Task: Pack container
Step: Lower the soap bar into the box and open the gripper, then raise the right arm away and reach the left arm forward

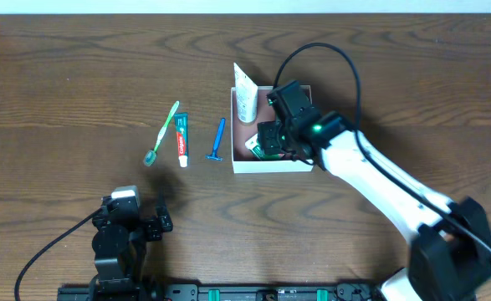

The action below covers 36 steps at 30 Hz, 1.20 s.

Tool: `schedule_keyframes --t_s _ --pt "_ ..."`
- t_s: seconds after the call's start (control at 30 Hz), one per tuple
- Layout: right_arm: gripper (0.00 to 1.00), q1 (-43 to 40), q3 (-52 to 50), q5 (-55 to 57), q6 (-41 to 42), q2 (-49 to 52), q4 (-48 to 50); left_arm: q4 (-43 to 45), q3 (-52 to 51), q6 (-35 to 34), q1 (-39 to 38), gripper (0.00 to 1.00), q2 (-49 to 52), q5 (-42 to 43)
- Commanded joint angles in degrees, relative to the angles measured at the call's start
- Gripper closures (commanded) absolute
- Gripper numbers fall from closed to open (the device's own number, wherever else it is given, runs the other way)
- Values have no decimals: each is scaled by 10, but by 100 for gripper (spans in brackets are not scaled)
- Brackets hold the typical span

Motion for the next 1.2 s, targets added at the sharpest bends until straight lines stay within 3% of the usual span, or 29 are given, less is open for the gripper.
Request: schedule_keyframes --t_s 0.0,0.33,0.57,0.67,1.0,1.17 --pt "34 -11 9 12 -19 -66 -19 0 -8 -9 -3 2 0 -1" --pt "23 -182 9 28 -30 -197 -127 0 -8 -9 -3 2 0 -1" --pt "3 -337 8 25 -29 -198 -172 35 -8 32 -3 2 0 -21" --pt "1 -378 8 25 -29 -195 -176 36 -8 27 -3 2 0 -11" --pt "1 -398 8 25 -29 -195 -176 50 6 -1 -3 2 10 93" --pt "1 -398 8 25 -29 -195 -176 49 78 -42 -3 2 125 92"
